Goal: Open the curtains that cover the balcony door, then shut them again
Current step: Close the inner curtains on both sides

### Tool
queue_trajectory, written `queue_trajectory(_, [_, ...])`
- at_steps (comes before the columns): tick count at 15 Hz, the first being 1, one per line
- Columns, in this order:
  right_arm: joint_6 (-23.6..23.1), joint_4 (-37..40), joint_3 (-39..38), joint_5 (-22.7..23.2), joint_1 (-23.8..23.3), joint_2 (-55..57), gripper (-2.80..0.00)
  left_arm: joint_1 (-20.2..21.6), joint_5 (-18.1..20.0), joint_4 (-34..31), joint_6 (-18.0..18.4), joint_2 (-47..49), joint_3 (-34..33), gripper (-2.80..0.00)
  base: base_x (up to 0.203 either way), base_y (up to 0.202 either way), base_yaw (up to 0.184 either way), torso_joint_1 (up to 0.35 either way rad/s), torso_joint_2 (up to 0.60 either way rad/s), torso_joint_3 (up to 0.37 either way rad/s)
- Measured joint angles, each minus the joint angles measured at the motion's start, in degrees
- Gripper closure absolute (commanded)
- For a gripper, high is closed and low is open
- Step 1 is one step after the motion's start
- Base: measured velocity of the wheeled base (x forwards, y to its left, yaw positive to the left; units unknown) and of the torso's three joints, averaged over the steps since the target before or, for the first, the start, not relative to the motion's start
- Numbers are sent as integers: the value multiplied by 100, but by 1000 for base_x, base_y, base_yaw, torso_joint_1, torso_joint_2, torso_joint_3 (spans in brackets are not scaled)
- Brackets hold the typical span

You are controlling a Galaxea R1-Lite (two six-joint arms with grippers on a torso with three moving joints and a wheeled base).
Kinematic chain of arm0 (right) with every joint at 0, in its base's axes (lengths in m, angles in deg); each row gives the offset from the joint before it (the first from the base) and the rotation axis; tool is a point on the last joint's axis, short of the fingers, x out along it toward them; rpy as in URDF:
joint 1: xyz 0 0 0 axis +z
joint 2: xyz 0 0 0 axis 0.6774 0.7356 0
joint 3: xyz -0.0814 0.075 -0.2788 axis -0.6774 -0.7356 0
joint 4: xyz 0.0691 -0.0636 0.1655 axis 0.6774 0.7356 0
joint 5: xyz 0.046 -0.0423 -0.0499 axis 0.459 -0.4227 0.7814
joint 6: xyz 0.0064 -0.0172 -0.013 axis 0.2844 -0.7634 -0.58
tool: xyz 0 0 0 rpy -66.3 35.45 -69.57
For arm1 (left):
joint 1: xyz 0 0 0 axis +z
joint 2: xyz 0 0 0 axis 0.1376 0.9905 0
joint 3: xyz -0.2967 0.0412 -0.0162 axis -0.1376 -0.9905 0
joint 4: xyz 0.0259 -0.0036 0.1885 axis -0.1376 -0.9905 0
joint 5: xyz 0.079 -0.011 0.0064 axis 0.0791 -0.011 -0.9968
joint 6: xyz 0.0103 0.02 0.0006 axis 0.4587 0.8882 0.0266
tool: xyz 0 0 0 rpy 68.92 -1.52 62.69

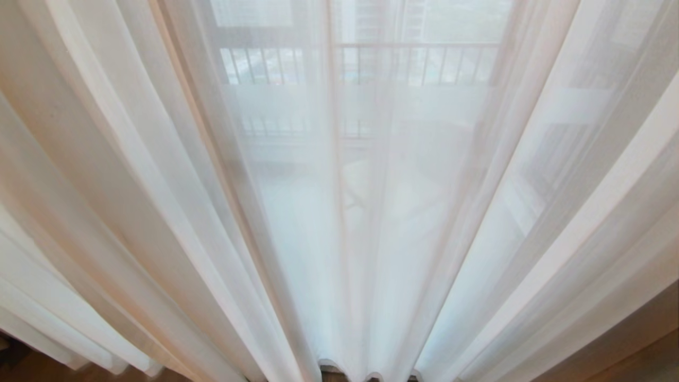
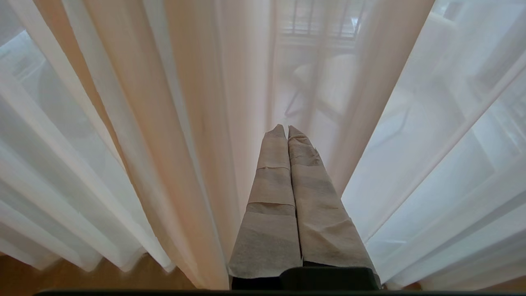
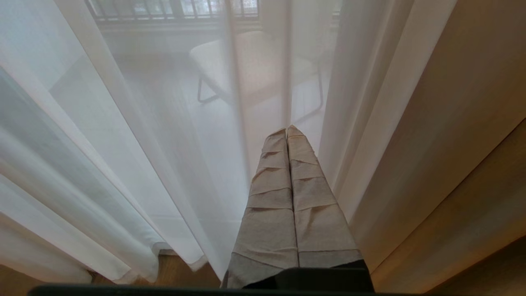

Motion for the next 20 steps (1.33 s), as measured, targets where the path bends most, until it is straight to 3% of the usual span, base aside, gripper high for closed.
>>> queue_trajectory(7, [0, -2, 0, -2, 0, 0, 0, 12, 67, 18, 1, -626, -929, 0, 0, 0, 0, 0, 0, 0])
queue_trajectory(12, [0, -2, 0, -4, 0, 0, 0, 194, 582, 60, 4, -999, -1523, 0, 0, 0, 0, 0, 0, 0])
queue_trajectory(15, [0, 0, 0, -2, 0, 0, 0, 243, 969, 471, 12, -1104, -2048, 0, 0, 0, 0, 0, 0, 0])
queue_trajectory(20, [-1, -2, 0, 0, 0, 0, 0, 433, 1112, 1457, 23, -1152, -3173, 0, 0, 0, 0, 0, 0, 0])
